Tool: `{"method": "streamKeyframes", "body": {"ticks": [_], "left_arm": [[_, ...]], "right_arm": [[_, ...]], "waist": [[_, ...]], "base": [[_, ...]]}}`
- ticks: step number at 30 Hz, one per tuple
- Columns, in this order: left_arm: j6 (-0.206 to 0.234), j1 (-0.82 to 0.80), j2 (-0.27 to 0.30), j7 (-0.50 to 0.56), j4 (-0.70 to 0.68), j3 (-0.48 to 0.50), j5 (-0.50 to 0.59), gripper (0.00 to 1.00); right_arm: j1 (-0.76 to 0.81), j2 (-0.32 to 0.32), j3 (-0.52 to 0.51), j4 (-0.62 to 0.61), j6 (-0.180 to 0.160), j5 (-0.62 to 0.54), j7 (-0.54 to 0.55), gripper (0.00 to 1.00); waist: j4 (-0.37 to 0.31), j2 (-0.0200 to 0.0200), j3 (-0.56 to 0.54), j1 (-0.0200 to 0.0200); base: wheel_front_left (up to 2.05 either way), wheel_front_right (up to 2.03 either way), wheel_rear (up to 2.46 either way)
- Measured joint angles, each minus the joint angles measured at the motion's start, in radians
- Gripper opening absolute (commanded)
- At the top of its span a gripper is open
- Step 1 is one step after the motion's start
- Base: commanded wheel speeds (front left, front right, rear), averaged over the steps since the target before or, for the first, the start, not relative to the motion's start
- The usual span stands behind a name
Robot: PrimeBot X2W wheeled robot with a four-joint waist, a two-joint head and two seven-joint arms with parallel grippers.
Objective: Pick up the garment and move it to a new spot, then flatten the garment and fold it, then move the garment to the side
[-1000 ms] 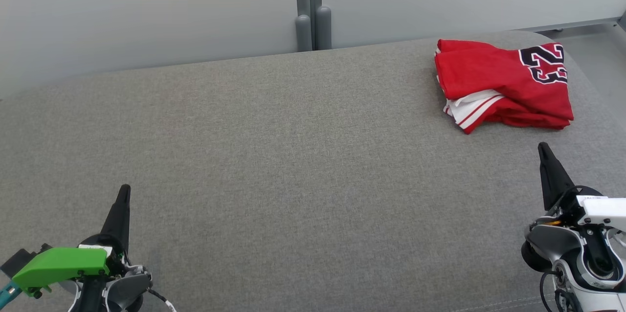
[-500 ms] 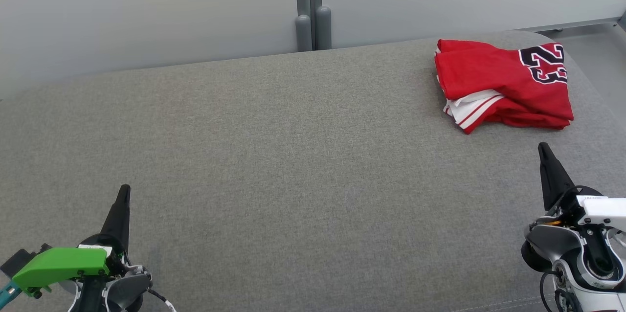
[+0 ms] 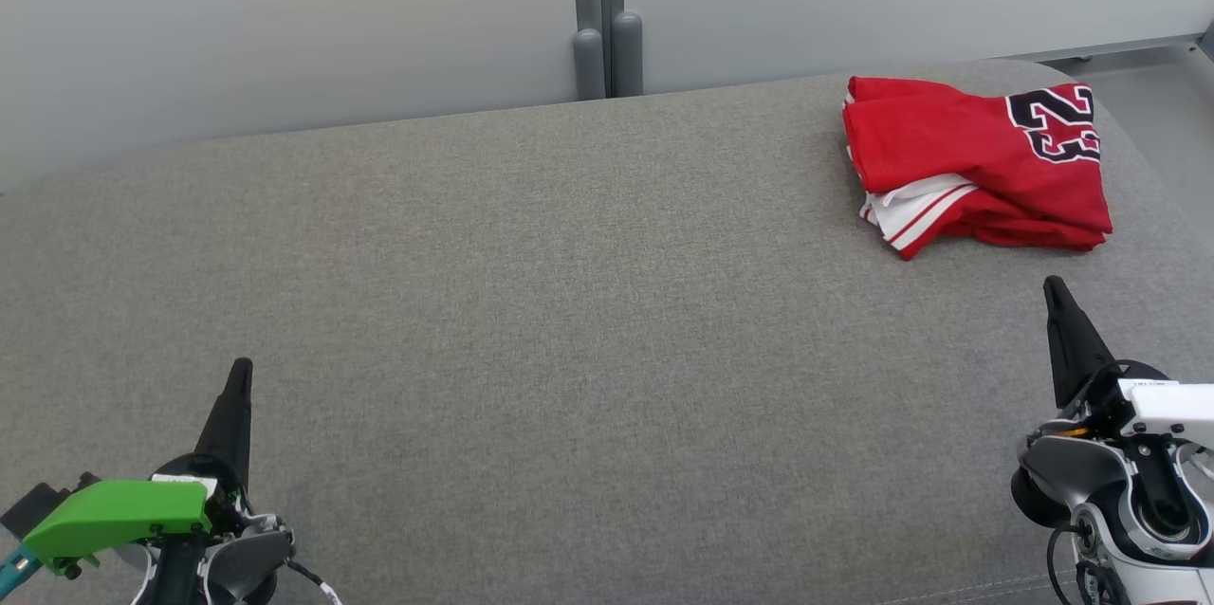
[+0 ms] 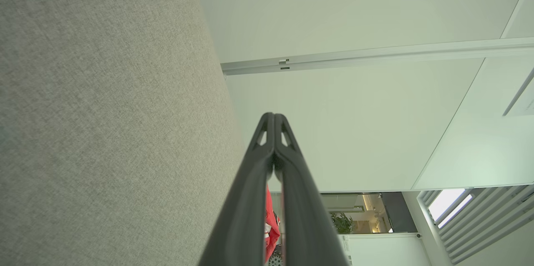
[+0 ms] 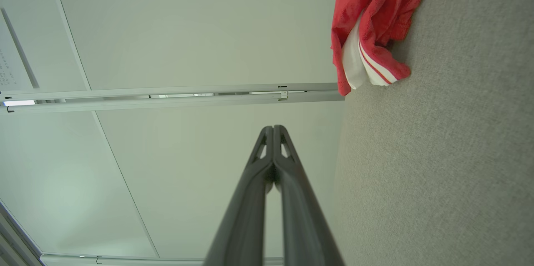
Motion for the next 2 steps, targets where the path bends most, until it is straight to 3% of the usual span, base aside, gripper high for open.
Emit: {"method": "streamKeyframes", "body": {"ticks": [2], "left_arm": [[0.0, 0.0, 0.0, 0.0, 0.0, 0.0, 0.0, 0.0]], "right_arm": [[0.0, 0.0, 0.0, 0.0, 0.0, 0.0, 0.0, 0.0]], "waist": [[0.0, 0.0, 0.0, 0.0]], "base": [[0.0, 0.0, 0.0]]}}
